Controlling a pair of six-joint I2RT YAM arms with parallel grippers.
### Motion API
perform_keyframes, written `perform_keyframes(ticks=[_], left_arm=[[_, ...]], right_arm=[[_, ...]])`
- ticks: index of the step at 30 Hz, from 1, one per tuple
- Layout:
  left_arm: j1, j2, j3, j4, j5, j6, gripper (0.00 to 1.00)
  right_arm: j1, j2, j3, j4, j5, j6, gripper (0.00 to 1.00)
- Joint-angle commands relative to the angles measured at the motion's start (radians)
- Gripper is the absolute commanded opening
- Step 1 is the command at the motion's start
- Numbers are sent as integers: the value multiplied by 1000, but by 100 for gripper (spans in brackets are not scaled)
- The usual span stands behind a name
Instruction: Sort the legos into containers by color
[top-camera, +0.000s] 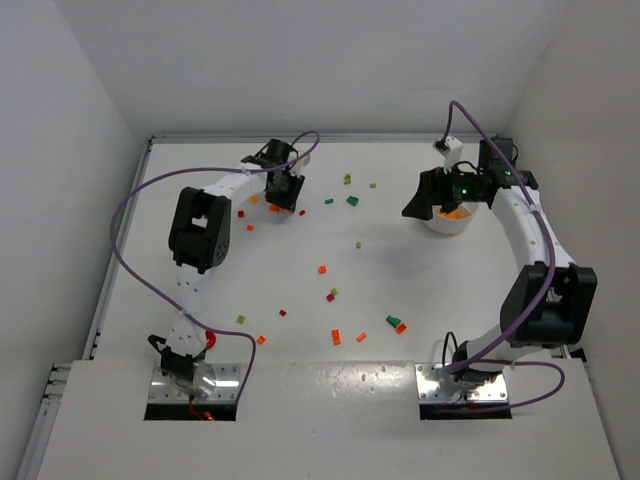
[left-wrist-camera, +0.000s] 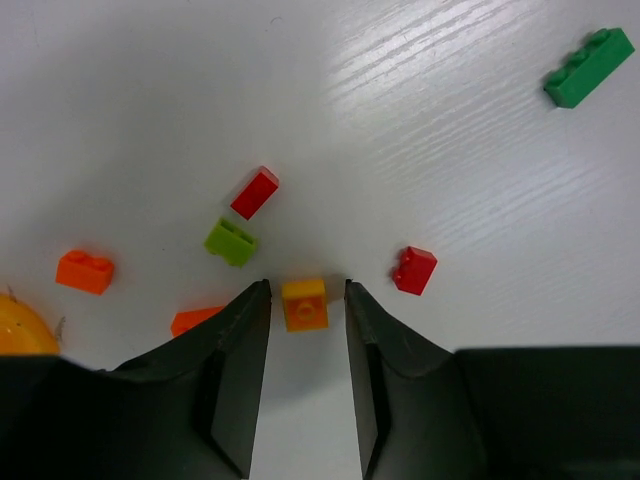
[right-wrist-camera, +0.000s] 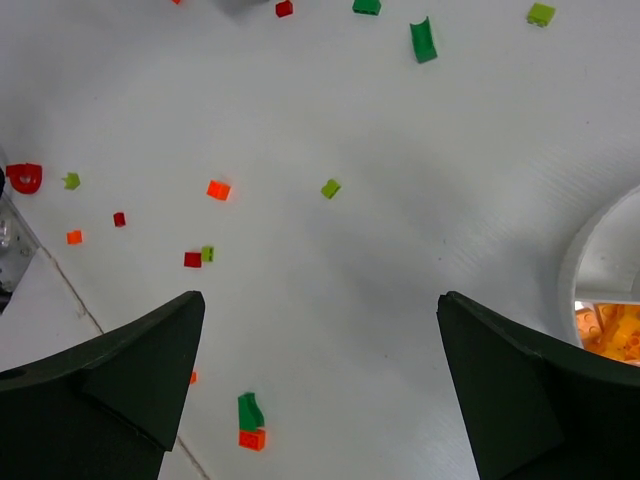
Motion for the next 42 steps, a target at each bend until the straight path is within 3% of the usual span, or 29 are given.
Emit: perform_keyframes(ticks=[1, 7, 15, 16, 20, 24, 26, 29, 33, 37, 40, 42], left_arm=[[-9, 14, 35, 2, -17, -8, 42], [-9, 14, 35, 2, -17, -8, 37], [-9, -75, -67, 2, 69, -17, 19], [1, -95, -84, 2, 112, -17, 15], [73, -233, -228, 65, 618, -84, 8], [74, -441, -406, 237, 872, -216, 3], [74, -475, -462, 280, 1034, -285, 1], [83, -465, -512, 362, 1169, -422, 0], [92, -554, -653, 548, 1181, -579, 0], [103, -598, -712, 702, 1143, -739, 0], [158, -630, -721, 702, 1076, -807, 0], [190, -658, -721, 656, 1025, -843, 0]], right_arm=[[5, -31, 33, 18, -37, -9, 100], [5, -22, 33, 9, -55, -20, 97], [14, -34, -65, 97, -55, -9, 79], [26, -48, -85, 146, -74, 5, 77], [92, -117, -229, 341, -112, 60, 74], [164, -55, -229, 377, -115, 77, 74], [204, -28, -198, 368, -97, 60, 73], [230, -54, -183, 394, -49, 51, 72], [273, -23, -88, 349, -25, 11, 68], [313, -11, -135, 554, -35, 311, 63], [379, -11, -236, 720, -11, 551, 62], [413, -11, -247, 772, 27, 627, 64]])
